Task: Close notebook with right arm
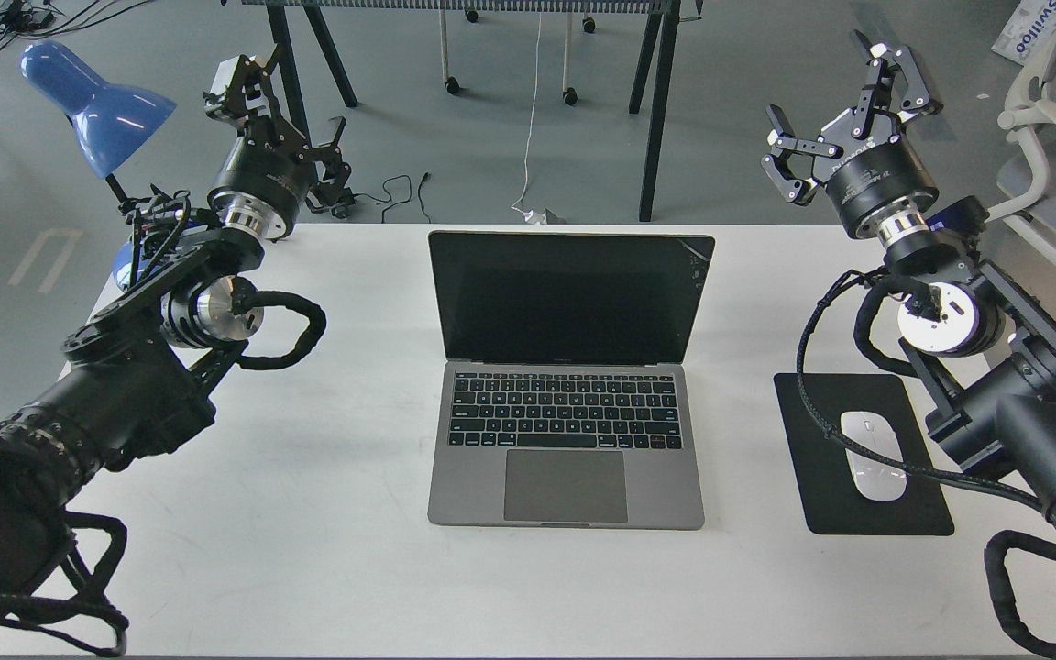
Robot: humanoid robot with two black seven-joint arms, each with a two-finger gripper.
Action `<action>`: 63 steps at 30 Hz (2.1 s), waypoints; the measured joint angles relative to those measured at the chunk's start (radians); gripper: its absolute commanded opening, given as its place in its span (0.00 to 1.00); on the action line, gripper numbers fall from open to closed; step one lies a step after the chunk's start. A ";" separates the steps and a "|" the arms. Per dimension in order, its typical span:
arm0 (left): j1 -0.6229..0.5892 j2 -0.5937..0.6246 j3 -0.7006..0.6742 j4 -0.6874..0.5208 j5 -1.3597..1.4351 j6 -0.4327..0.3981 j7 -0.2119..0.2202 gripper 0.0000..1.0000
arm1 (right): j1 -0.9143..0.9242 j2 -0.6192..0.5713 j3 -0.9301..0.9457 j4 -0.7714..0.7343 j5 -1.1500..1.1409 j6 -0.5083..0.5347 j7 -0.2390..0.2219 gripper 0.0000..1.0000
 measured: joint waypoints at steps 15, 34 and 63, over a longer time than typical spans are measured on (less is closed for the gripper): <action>0.000 -0.003 0.000 0.000 0.000 0.005 0.000 1.00 | 0.016 0.000 -0.018 -0.012 -0.006 -0.030 -0.004 1.00; 0.000 -0.003 0.000 0.000 0.000 0.002 0.000 1.00 | 0.441 0.024 -0.727 -0.150 -0.017 -0.285 -0.046 1.00; 0.001 -0.003 0.000 0.000 0.000 0.004 0.000 1.00 | 0.500 0.169 -1.069 -0.266 -0.018 -0.226 -0.088 1.00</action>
